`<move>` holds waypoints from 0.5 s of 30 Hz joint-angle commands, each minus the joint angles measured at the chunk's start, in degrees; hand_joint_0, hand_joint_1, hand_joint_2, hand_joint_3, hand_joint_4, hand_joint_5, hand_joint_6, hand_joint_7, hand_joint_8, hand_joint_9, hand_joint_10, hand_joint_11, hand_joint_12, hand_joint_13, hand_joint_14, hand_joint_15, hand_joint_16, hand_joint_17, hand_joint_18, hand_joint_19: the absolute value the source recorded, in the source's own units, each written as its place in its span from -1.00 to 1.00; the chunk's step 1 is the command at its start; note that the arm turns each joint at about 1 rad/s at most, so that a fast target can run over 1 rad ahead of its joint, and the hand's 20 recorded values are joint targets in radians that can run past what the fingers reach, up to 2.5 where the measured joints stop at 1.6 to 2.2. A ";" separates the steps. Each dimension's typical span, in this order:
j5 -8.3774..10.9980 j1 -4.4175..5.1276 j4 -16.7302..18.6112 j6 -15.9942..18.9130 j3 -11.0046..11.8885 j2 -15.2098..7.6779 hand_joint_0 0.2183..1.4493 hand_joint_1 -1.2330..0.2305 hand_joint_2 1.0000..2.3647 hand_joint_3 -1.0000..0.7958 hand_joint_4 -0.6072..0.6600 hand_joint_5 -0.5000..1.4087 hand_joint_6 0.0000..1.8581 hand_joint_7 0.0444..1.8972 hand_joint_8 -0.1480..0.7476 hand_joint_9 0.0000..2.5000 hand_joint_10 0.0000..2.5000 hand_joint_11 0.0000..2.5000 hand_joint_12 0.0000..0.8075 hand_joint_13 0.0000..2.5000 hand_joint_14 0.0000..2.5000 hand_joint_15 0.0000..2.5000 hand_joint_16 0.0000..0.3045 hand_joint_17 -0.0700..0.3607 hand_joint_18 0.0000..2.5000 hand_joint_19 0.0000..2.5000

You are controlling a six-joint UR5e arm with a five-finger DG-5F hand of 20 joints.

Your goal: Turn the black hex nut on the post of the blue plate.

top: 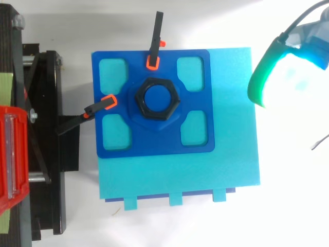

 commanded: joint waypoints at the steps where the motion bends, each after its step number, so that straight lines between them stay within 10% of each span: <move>1: 2.42 0.47 0.30 -0.83 0.01 -0.10 -0.55 -0.10 -1.00 -0.44 0.19 -0.68 -0.46 -0.28 -0.16 -0.53 -1.00 -1.00 -0.29 -0.57 -1.00 -0.94 -0.71 -0.21 -0.79 -0.91; 8: 8.57 2.23 2.50 -7.86 0.01 -1.07 -0.55 -0.09 -1.00 -0.44 0.21 -0.68 -0.46 -0.28 -0.15 -0.52 -1.00 -1.00 -0.26 -0.57 -1.00 -0.93 -0.71 -0.21 -0.79 -0.91; 15: 10.33 4.08 6.36 -13.75 2.56 -5.90 -0.54 -0.09 -1.00 -0.44 0.25 -0.67 -0.46 -0.28 -0.13 -0.50 -1.00 -1.00 -0.24 -0.59 -1.00 -0.94 -0.71 -0.21 -0.80 -0.91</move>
